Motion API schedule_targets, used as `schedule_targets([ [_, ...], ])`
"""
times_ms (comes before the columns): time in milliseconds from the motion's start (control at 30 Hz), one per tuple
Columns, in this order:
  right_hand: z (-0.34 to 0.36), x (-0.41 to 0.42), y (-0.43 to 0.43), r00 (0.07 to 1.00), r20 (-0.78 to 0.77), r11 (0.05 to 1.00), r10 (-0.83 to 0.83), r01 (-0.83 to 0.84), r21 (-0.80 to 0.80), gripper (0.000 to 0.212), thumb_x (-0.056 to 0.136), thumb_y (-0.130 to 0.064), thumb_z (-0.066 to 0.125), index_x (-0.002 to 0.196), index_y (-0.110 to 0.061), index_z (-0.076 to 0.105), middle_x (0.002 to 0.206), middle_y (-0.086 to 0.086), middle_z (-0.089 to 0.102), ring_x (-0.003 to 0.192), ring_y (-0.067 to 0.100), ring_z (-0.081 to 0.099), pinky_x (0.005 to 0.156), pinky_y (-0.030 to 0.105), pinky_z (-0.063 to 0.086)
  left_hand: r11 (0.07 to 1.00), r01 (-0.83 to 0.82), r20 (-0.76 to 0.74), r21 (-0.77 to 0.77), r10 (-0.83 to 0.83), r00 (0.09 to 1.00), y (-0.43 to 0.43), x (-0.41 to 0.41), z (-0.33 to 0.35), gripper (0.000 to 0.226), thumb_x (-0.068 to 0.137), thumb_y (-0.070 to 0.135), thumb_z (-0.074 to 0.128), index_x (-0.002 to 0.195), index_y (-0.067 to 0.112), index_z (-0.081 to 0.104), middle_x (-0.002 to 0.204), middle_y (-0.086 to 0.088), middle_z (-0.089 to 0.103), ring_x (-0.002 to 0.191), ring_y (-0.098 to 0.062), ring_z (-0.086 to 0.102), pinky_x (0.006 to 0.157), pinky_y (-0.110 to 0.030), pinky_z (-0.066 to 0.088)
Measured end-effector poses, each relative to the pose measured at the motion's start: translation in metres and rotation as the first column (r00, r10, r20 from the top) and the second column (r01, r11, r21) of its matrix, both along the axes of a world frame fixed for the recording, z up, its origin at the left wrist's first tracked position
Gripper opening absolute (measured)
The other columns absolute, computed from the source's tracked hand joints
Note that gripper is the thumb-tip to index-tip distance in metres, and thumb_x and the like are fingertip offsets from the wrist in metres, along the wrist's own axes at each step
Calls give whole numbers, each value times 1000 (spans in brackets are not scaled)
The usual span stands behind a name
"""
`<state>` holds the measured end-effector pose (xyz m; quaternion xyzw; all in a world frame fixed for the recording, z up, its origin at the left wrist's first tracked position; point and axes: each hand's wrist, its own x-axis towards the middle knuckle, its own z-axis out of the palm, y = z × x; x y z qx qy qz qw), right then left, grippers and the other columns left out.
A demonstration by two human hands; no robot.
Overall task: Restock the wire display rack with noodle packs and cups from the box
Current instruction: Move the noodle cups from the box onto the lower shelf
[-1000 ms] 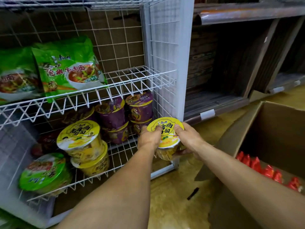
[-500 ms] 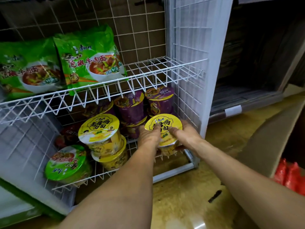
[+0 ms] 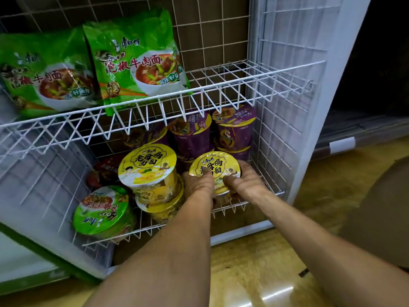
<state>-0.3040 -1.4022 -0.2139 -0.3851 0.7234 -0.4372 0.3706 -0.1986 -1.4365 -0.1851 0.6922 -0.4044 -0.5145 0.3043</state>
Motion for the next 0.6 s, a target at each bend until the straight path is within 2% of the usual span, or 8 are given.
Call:
schedule_targets([
  [67, -6, 1, -5, 1000, -1, 1000, 7, -7, 6, 56, 89, -17, 72, 139, -25, 47, 126, 2, 64, 106, 25, 66, 89, 42, 59, 1000, -23, -18, -2, 23, 1000, -4, 0, -7, 72, 101, 47, 51, 159, 22, 17, 155, -12, 45, 137, -40, 47, 111, -49, 38],
  [133, -10, 1, -9, 1000, 14, 1000, 13, -13, 8, 52, 89, -15, 72, 135, -23, 50, 117, 3, 68, 101, 25, 68, 85, 42, 60, 1000, -17, 7, 14, 17, 1000, -17, -3, -28, 77, 93, 58, 51, 155, 20, 25, 145, -12, 55, 128, -37, 56, 110, -48, 42],
  [200, -14, -1, -11, 1000, 24, 1000, 3, -3, 21, 51, 90, -14, 72, 136, -22, 50, 111, 2, 67, 100, 24, 68, 85, 41, 60, 998, 19, 23, 52, -20, 1000, -20, -4, -32, 66, 98, 49, 51, 149, 13, 31, 137, -12, 61, 118, -34, 62, 103, -43, 49],
  [300, -21, -3, -13, 1000, 8, 999, 2, -3, 49, 56, 90, -17, 73, 139, -23, 48, 115, 3, 67, 106, 27, 67, 94, 47, 57, 976, 189, -106, 106, -178, 978, -9, -4, -16, 45, 109, 23, 38, 148, 0, 39, 149, -16, 50, 132, -34, 54, 103, -40, 49],
  [333, -23, -3, -12, 1000, -3, 998, 7, -7, 59, 58, 90, -18, 73, 141, -23, 46, 119, 4, 67, 108, 28, 66, 96, 47, 55, 973, 207, -93, 100, -198, 976, -8, -4, -14, 44, 110, 18, 35, 148, -3, 39, 151, -18, 47, 136, -34, 51, 102, -38, 47],
  [433, -28, -3, -13, 1000, 8, 997, 20, -20, 77, 63, 89, -16, 74, 143, -21, 43, 123, 7, 66, 110, 31, 66, 97, 47, 55, 965, 243, -78, 94, -236, 969, -4, -2, -12, 42, 109, 14, 34, 147, -5, 39, 152, -18, 46, 136, -33, 50, 99, -35, 48],
  [533, -31, -2, -17, 999, 6, 996, 33, -34, 82, 65, 86, -13, 76, 142, -20, 44, 122, 7, 66, 111, 32, 66, 98, 49, 54, 988, 139, 33, 68, -141, 989, -10, 0, -19, 46, 102, 18, 53, 143, 7, 36, 141, -15, 55, 124, -34, 59, 99, -39, 53],
  [600, -33, -3, -20, 999, -17, 997, 34, -33, 74, 68, 84, -15, 78, 143, -20, 45, 128, 7, 65, 116, 31, 64, 101, 49, 53, 991, 124, 101, 52, -129, 987, -15, 1, -23, 44, 100, 21, 56, 138, 6, 39, 139, -13, 55, 123, -31, 59, 98, -40, 54],
])
